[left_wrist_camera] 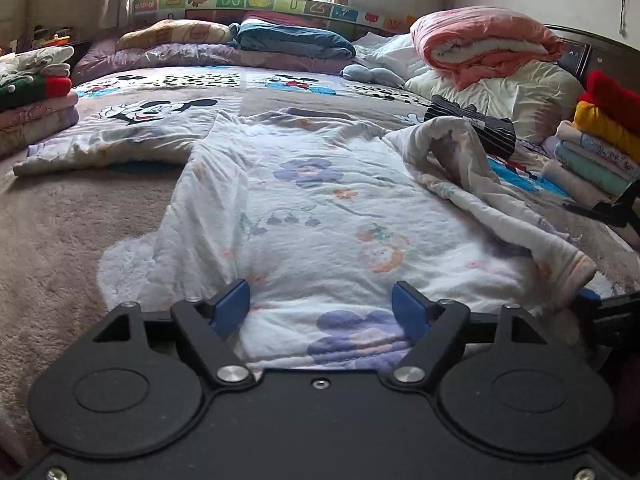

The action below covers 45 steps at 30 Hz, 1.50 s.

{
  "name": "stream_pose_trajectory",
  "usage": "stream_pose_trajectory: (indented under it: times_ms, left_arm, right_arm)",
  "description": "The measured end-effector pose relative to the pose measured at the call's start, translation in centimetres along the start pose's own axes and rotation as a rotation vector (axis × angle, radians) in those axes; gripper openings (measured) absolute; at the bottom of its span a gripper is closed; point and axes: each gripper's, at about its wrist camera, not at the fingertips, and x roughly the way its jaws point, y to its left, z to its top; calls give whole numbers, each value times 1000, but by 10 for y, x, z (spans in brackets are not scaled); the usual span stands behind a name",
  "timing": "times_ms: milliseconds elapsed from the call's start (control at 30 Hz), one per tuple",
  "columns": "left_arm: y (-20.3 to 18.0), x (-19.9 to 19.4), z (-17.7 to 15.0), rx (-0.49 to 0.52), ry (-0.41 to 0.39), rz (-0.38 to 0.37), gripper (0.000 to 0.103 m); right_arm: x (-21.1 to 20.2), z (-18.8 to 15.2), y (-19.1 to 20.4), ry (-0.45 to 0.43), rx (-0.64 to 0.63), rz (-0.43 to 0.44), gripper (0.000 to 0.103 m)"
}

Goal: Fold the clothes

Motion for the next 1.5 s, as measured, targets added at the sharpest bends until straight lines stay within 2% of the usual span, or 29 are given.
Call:
stream_pose_trajectory:
  times_ms: [67, 100, 167, 233, 333, 600, 900, 1167, 1500]
  left_arm:
    - [-2, 1, -1, 6, -7, 5, 85]
    - [-3, 1, -2, 12, -9, 8, 85]
    - [-5, 2, -4, 28, -12, 15, 87]
    - [-5, 2, -4, 33, -13, 14, 87]
    - [-4, 2, -4, 32, -13, 11, 88]
    - [-7, 5, -5, 42, -11, 5, 95]
    - [-9, 7, -6, 53, -15, 3, 101]
    - [-9, 8, -6, 53, -9, -1, 102]
    - [-10, 12, -6, 65, -5, -1, 103]
  right_arm:
    - [6, 1, 1, 2, -5, -2, 58]
    - [8, 2, 1, 1, -8, -1, 52]
    - [14, 5, 2, 4, -36, -1, 31]
    - [19, 9, 6, 6, -80, -11, 21]
    - [25, 19, 18, -7, -146, -18, 15]
    - [25, 81, 83, -119, -433, -41, 12]
    - [35, 138, 143, -193, -798, -154, 11]
    - [52, 163, 159, -211, -1022, -297, 11]
    - [82, 180, 159, -237, -1201, -465, 10]
